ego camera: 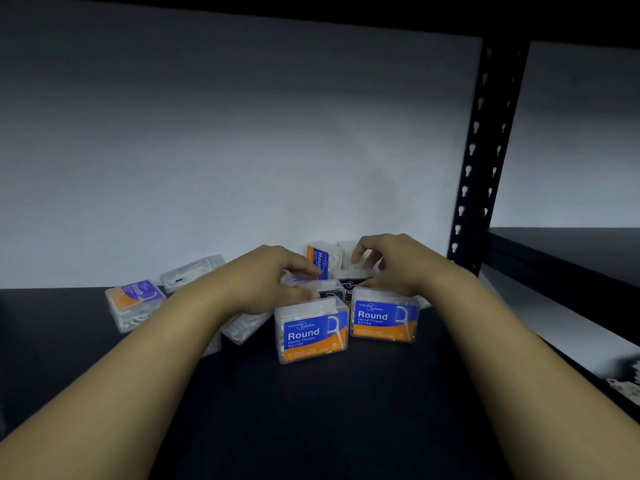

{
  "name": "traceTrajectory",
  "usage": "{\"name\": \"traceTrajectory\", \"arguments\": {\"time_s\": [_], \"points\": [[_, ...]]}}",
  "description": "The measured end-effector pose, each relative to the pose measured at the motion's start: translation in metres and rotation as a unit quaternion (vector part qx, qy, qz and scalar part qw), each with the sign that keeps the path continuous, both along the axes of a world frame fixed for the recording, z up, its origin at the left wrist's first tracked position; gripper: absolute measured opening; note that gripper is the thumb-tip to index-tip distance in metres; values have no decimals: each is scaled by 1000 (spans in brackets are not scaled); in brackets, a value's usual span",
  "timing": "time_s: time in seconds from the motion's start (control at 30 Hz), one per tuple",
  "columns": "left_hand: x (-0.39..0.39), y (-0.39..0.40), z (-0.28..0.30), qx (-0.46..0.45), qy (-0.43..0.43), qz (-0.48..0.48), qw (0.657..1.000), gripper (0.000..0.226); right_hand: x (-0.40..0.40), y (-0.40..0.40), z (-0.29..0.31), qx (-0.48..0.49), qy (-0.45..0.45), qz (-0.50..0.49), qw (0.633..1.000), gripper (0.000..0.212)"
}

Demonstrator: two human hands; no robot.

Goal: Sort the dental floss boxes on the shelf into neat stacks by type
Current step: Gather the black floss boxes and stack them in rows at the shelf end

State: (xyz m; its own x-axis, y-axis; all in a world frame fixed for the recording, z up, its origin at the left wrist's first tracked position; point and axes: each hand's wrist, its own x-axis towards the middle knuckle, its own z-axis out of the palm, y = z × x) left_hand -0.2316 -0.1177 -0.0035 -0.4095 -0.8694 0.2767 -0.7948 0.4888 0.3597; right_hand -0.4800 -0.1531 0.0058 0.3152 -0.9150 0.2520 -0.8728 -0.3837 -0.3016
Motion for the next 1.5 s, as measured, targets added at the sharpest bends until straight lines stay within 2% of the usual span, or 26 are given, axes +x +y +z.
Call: {"name": "traceTrajectory", "arguments": {"time_s": [0.23, 0.43, 0.67, 0.8, 0.9, 1.0, 1.1, 1.2, 1.33, 1.5], "points": [[-2, -2, -3, 11, 6, -9, 1000, 44, 1, 1, 3, 32, 7, 50, 998, 46], [-2, 0, -4, 4, 13, -18, 1000, 40, -2, 3, 3, 10, 19, 72, 997, 56], [-1, 4, -1, -47, 88, -48, 994, 37, -6, 5, 9, -38, -22, 79, 996, 73], [-2, 9, 4, -90, 105, -44, 989, 41, -5, 8, 12, -43, -45, 88, 994, 58], [-3, 15, 8, -91, 122, -52, 987, 52, -2, 12, 16, -51, -54, 94, 993, 42], [-3, 20, 13, -87, 128, -63, 986, 53, 1, 17, 19, -50, -77, 91, 992, 33], [-5, 23, 16, -90, 111, -79, 987, 56, -1, 20, 23, -48, -88, 97, 990, 35], [-6, 25, 17, -77, 80, -80, 991, 58, -5, 23, 27, -14, -85, 106, 991, 24], [-7, 28, 17, -87, 37, -69, 993, 48, -9, 25, 29, 42, -50, 114, 991, 26], [-10, 34, 20, -110, -4, -69, 991, 39, -7, 28, 30, 45, -26, 106, 993, 38]]}}
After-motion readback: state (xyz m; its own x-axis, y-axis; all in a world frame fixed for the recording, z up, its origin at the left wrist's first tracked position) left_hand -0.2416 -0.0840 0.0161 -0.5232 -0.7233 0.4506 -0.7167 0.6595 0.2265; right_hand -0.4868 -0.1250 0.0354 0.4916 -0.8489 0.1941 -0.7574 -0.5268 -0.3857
